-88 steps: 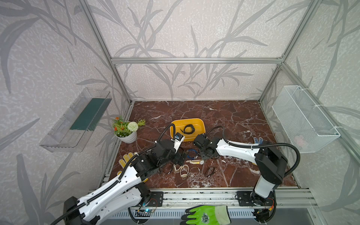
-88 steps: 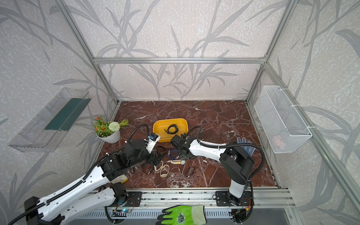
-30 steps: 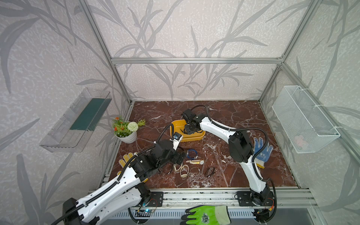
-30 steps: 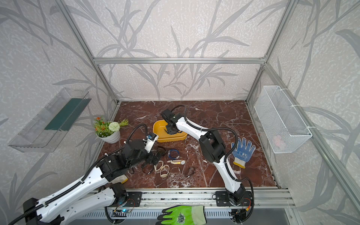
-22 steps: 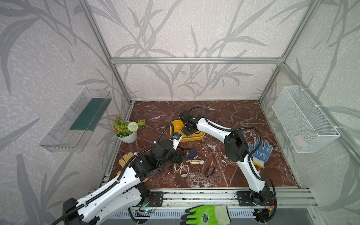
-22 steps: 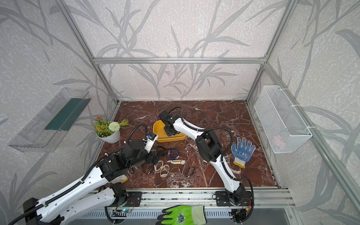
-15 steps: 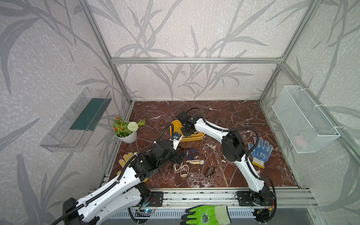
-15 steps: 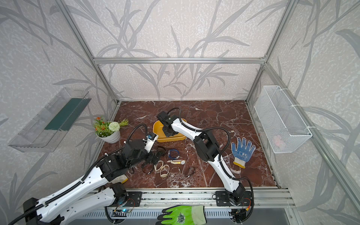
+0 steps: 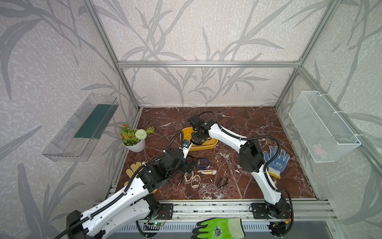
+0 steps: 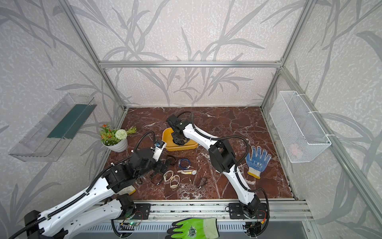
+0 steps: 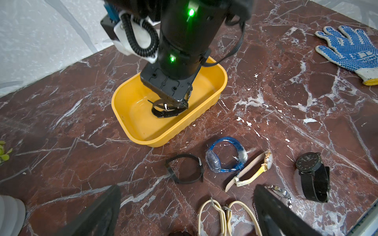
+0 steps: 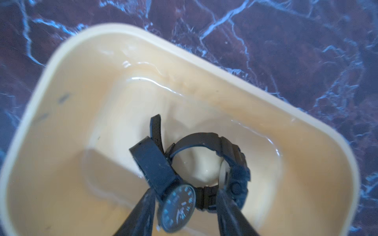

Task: Put the watch into the storage box
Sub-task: Place the watch in the storage box.

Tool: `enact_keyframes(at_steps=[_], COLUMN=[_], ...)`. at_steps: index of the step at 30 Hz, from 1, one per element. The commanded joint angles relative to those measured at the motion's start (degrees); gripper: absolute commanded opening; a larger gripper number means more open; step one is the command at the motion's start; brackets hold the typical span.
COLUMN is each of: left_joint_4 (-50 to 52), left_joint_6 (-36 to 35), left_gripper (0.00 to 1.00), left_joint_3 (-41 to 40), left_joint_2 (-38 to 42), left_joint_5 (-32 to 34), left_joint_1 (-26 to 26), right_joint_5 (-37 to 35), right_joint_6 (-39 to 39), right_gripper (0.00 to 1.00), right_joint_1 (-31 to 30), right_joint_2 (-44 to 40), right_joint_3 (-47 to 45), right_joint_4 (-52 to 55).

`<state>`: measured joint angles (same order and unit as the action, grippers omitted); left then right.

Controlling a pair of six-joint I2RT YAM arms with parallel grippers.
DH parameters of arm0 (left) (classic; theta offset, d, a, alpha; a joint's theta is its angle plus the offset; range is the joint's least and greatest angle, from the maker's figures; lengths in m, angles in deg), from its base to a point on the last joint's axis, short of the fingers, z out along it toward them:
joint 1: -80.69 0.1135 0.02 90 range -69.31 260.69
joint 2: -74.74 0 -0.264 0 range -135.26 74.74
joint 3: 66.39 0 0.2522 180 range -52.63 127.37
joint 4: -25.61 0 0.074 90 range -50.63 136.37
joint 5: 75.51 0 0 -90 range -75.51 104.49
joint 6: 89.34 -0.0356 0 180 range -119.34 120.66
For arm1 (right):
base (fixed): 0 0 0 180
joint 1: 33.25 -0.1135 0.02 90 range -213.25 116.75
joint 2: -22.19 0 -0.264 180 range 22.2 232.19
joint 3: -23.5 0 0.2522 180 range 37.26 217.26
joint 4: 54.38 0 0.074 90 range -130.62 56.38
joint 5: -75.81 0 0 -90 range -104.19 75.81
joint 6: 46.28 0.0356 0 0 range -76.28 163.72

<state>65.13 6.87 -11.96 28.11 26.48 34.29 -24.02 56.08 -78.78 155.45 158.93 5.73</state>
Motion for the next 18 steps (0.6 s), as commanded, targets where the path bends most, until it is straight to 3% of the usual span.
enact_keyframes(at_steps=[1,6,10,14,18], left_joint_4=[0.6,0.8,1.4,3.7,6.3], left_joint_6=[0.7,1.0,1.5,5.2,9.4], left_gripper=[0.99,0.99,0.98,0.97,0.91], left_joint_3=[0.9,1.0,1.1,1.7,2.6], left_joint_2=[1.5,1.8,1.3,-0.4,-3.0], left_joint_5=[3.3,4.4,6.5,11.8,14.4], left_joint_1=[0.0,0.0,0.0,0.1,0.4], right_joint_5=[-0.5,-1.2,-1.6,-3.2,-2.2], right_joint_6=[0.2,1.5,3.7,5.5,7.9], right_gripper=[0.52,0.62,0.81,0.85,0.96], right_joint_1=[0.1,0.9,1.9,2.3,2.1], right_joint_2=[-6.3,-13.8,-24.0,-32.3,-41.9], right_joint_3=[-0.5,-9.2,-23.5,-34.4,-46.7], right_joint_4=[-1.0,-5.0,-11.5,-12.5,-15.6])
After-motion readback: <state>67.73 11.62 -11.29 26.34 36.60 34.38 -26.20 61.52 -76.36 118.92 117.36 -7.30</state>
